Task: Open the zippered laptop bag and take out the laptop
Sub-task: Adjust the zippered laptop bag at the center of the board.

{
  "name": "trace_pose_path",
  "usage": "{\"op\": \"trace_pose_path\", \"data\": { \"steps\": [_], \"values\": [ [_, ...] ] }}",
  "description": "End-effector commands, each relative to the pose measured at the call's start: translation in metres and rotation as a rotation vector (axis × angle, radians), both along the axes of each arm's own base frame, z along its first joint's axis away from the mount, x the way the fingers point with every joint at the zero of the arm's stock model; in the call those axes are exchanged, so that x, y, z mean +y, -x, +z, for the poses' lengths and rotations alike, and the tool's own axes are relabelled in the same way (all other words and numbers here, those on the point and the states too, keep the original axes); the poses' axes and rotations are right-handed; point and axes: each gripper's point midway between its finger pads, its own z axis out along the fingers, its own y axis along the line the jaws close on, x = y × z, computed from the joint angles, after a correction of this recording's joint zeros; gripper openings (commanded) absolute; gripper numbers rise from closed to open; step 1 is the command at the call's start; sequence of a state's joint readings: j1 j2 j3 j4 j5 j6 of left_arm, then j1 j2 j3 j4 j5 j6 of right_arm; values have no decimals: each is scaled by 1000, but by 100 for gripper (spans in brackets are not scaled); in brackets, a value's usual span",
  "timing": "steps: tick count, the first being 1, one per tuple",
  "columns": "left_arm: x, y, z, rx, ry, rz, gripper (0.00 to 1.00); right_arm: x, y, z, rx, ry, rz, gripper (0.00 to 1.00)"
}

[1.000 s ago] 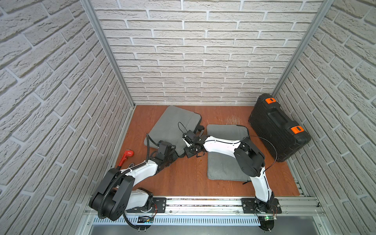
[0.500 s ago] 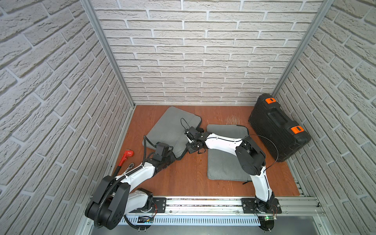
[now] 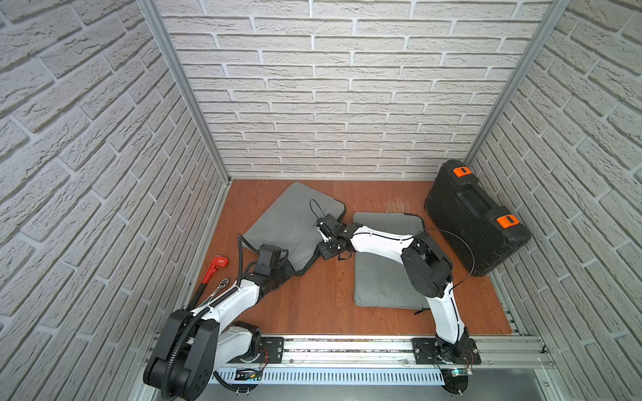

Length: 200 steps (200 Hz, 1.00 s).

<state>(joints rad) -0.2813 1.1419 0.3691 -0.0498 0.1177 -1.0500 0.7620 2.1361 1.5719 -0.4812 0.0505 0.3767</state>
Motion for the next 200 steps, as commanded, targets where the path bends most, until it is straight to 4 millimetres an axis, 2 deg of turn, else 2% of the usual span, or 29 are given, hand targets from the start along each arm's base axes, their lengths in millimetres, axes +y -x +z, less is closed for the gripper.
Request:
{"op": "trace_pose_path", "data": {
  "steps": [1,36,75,82,114,128,143,175,200],
  "values": [
    [44,2,-16,54,-148,124,0,-57,-21,-9,-17,140,-134,6],
    [58,-14,-14,34,-161,151,0,-58,-18,-8,-12,134,-137,6],
    [78,-28,-20,38,-154,198,0,-58,-13,-12,9,119,-146,6],
    [80,-32,-20,34,-147,200,3,-56,-11,-13,15,112,-146,6],
    [77,-50,-15,10,-112,169,24,-53,-6,-18,37,91,-165,6],
    [73,-55,-11,-6,-100,155,44,-52,-4,-18,43,83,-173,6],
    [71,-56,-5,-20,-85,146,60,-50,-2,-18,49,74,-179,6],
    [73,-47,7,-14,-94,151,97,-45,3,-15,52,45,-186,6],
    [78,-32,22,-20,-114,175,98,-41,7,-11,50,29,-179,6]
  ]
}}
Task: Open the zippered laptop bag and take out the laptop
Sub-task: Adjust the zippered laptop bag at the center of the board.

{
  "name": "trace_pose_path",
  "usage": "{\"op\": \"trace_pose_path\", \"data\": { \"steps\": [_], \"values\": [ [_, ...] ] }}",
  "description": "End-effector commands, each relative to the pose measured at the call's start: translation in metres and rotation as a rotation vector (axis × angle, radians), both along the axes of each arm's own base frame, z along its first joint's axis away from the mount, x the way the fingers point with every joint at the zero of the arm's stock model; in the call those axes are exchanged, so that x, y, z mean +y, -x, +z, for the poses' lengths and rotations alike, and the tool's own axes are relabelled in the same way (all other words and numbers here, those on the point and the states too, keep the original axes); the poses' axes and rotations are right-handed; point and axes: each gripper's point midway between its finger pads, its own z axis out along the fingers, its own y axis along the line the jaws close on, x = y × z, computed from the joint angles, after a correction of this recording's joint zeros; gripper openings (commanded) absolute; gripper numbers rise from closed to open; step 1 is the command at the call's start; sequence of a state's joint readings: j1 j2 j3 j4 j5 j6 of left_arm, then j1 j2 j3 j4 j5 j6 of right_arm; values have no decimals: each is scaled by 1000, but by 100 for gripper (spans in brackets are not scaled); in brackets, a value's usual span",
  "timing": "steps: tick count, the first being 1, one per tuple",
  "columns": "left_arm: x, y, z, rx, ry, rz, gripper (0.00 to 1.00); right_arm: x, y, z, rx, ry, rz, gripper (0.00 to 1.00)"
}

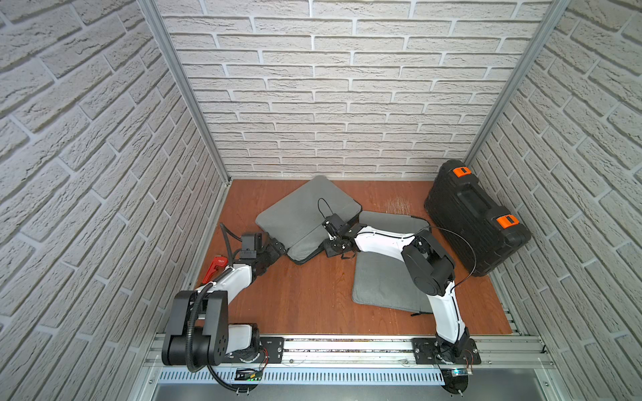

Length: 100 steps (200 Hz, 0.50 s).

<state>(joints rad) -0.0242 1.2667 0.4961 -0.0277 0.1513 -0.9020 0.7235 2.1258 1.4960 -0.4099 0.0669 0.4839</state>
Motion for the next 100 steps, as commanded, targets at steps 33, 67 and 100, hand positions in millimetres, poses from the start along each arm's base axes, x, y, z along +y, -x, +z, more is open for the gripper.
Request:
{"op": "trace_pose_path", "data": {
  "steps": [33,67,100],
  "values": [
    [11,37,24,3,-40,73,98,-14,23,5,44,38,-20,6],
    [-12,53,28,-24,1,57,98,-7,30,7,49,9,-10,6],
    [-53,57,20,-25,50,-8,98,4,40,7,65,-42,1,6]
  ]
}}
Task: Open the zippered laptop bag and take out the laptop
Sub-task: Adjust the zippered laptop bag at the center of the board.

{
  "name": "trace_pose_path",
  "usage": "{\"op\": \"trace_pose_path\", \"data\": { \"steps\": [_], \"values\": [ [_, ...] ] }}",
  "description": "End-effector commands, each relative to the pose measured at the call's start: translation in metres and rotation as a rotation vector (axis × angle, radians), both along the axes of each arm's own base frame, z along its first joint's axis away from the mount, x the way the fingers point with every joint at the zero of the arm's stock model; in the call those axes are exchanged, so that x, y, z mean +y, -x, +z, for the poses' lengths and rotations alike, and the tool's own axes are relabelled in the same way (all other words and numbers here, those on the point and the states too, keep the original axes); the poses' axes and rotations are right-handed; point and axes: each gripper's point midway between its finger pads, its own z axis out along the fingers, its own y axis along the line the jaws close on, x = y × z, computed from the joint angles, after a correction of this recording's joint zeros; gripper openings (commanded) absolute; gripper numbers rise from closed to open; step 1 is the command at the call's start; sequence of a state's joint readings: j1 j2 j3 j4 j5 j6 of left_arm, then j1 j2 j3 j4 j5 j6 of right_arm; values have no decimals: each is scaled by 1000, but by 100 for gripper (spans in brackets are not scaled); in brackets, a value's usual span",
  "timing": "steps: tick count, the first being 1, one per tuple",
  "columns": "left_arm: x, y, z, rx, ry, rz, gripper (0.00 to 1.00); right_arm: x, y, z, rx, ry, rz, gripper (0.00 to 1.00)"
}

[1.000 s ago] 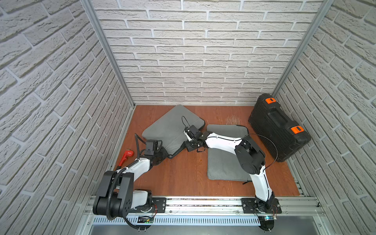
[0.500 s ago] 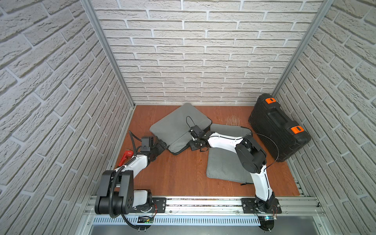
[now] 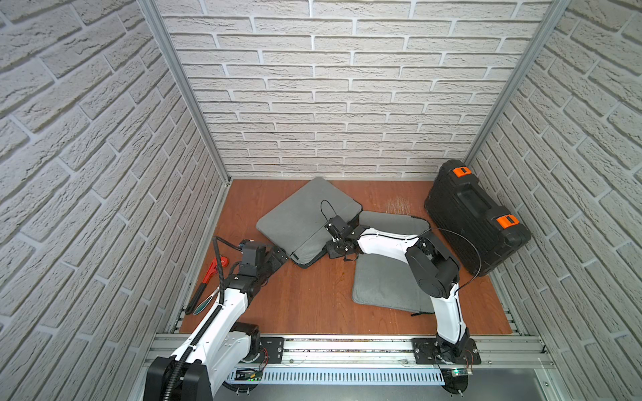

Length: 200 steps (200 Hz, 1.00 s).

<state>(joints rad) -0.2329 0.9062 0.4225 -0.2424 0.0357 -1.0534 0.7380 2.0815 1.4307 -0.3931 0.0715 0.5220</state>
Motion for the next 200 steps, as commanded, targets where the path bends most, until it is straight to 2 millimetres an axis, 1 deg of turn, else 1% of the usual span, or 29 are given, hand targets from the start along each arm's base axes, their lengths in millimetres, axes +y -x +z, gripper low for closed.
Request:
{"op": "trace_pose_path", "data": {
  "steps": [1,28,37,59,75,112,136,158,200],
  "values": [
    [-19,7,-13,31,30,5,98,8,26,6,56,-37,24,6],
    [-52,3,-24,51,37,-62,98,21,34,7,68,-78,41,6],
    [-60,1,-28,59,40,-76,95,26,36,9,69,-94,45,6],
    [-72,-4,-35,63,51,-74,86,38,43,12,74,-134,60,6],
    [-76,-7,-38,58,61,-62,82,45,47,14,75,-148,71,6],
    [-71,-9,-41,53,49,-29,78,54,55,20,74,-170,84,6],
    [-64,-5,-46,61,30,-3,72,58,59,22,78,-190,88,6],
    [-57,-3,-48,63,10,18,58,60,61,22,79,-192,93,6],
    [-43,-2,-47,63,-20,48,29,55,61,19,76,-161,90,6]
  ]
}}
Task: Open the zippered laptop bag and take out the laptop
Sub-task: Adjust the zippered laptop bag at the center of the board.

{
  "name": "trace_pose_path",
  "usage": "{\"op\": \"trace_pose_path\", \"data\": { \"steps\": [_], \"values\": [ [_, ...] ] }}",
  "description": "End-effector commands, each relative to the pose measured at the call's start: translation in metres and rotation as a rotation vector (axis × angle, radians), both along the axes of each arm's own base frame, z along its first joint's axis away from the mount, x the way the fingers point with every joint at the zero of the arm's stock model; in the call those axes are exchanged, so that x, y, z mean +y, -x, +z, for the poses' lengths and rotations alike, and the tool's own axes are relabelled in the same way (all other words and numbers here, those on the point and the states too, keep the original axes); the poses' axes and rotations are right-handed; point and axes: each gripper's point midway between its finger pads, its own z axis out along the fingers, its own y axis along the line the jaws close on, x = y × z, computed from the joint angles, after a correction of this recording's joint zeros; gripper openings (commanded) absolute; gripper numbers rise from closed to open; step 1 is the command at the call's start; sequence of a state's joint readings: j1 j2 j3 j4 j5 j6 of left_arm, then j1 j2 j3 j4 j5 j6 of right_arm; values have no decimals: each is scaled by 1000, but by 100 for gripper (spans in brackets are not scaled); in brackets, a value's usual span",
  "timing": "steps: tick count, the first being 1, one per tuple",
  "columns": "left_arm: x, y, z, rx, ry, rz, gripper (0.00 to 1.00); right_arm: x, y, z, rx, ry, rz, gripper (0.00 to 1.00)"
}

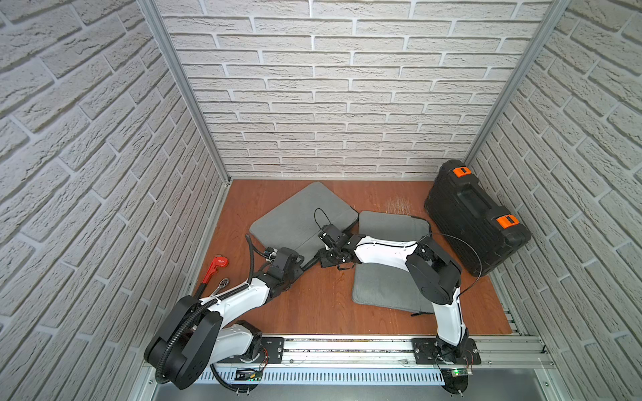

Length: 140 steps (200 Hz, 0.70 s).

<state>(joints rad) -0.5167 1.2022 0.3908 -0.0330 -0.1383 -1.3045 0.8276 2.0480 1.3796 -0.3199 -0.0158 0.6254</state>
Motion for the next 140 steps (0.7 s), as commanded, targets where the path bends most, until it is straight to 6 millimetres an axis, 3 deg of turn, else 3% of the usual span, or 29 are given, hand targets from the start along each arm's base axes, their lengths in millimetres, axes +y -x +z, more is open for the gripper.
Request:
{"op": "trace_pose_path", "data": {
  "steps": [1,64,140],
  "values": [
    [8,-6,7,-43,-12,26,29,11,22,13,27,-31,55,6],
    [41,-1,12,-27,-63,77,0,-5,13,19,-16,65,42,6],
    [61,3,18,-47,-74,115,0,-24,-4,19,-41,125,3,6]
  ]
}}
